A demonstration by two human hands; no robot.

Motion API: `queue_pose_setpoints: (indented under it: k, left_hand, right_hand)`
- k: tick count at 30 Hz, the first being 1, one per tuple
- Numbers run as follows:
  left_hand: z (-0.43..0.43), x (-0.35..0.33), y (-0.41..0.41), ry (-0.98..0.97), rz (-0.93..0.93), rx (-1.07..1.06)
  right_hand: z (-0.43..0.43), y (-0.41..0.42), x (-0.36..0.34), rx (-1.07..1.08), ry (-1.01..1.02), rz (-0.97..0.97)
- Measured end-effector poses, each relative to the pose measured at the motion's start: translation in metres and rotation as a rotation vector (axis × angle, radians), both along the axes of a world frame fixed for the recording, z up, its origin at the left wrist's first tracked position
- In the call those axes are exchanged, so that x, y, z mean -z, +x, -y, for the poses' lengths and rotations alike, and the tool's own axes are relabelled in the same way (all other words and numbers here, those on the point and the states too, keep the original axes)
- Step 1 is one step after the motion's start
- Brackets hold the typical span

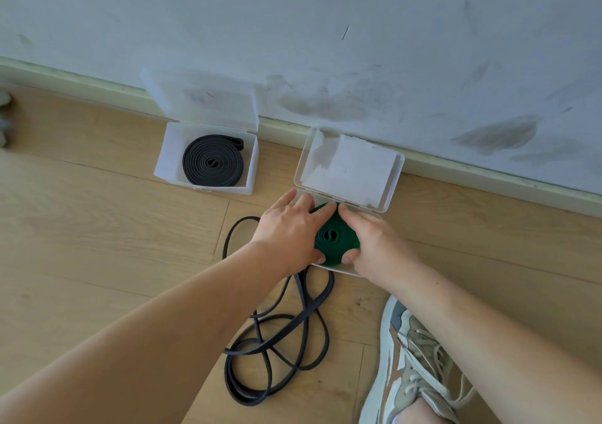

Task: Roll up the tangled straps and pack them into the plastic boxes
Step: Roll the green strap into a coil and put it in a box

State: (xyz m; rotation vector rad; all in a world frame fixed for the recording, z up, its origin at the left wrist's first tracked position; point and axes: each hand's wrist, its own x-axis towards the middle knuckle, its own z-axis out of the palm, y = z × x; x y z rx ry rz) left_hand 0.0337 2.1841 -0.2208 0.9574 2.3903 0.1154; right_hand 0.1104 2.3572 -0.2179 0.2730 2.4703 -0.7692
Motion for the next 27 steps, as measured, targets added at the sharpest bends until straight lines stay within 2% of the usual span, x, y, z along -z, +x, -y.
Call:
queue_pose_setpoints:
  k: [4,18,27]
  left_hand:
    - [-0.006,0.002,-0.002,-0.037,-0.025,0.046]
    - [-0.014,0.0,-0.003,-0.057,-0.002,0.007]
    - [-0.004,-0.01,-0.008,0.006,0.112,-0.045]
  right_hand:
    - [-0.001,-0.005,0.003,-0.047,0.017,0.029]
    - [-0.005,-0.018,-0.002,-0.149,0.075,0.107]
    - [-0.007,-0.018,0.001,-0.173,0.084,0.138]
